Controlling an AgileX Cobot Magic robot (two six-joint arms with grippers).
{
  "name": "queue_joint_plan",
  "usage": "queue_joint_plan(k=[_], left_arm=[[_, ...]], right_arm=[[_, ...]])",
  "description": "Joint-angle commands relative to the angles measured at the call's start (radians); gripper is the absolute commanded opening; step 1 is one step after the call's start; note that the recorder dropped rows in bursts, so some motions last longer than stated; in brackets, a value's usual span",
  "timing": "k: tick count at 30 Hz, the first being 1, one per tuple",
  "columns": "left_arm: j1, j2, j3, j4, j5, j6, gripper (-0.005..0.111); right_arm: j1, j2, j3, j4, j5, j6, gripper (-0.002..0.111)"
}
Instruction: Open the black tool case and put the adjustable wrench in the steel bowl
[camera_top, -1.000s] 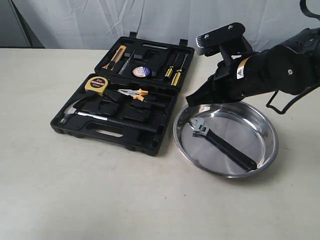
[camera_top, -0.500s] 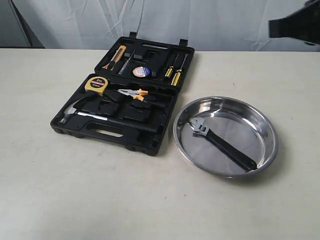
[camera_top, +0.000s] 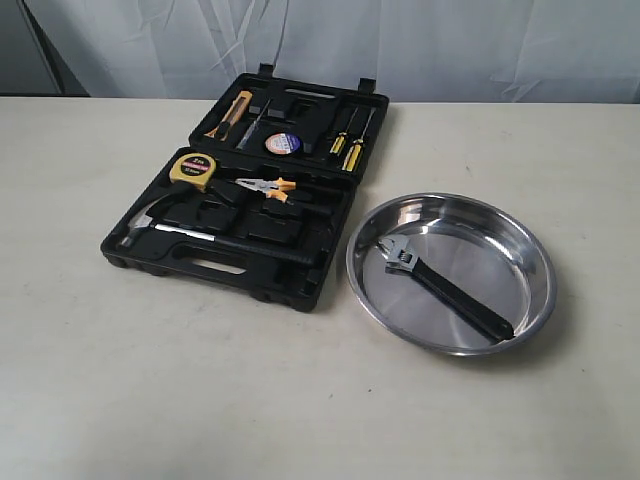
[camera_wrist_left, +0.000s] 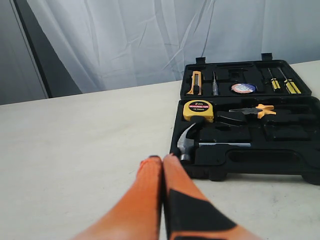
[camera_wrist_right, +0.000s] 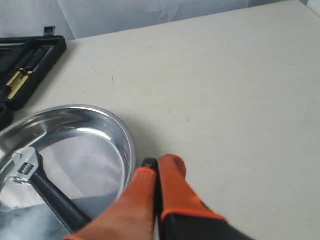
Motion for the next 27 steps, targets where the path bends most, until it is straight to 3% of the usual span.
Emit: queue_joint_plan(k=[1,9,16,27], left_arm=[[-0.001,0.004,-0.002,0.004,0.002,-0.001,0.0],[-0.001,0.004,-0.002,0.004,0.002,-0.001,0.0],[-0.001,0.004,-0.002,0.004,0.002,-0.001,0.0],[-0.001,0.004,-0.002,0.004,0.002,-0.001,0.0]], right_arm=[[-0.005,-0.023,0.095,-0.011,-0.129,0.001,0.0],[-0.005,-0.044,0.122,-0.049,-0.141,0.001,0.0],[-0.028,-0.256,0.186,-0.058,-0.163,-0.004,0.0],[-0.028,-0.49,0.186,-0.083,0.083,-0.013,0.0]])
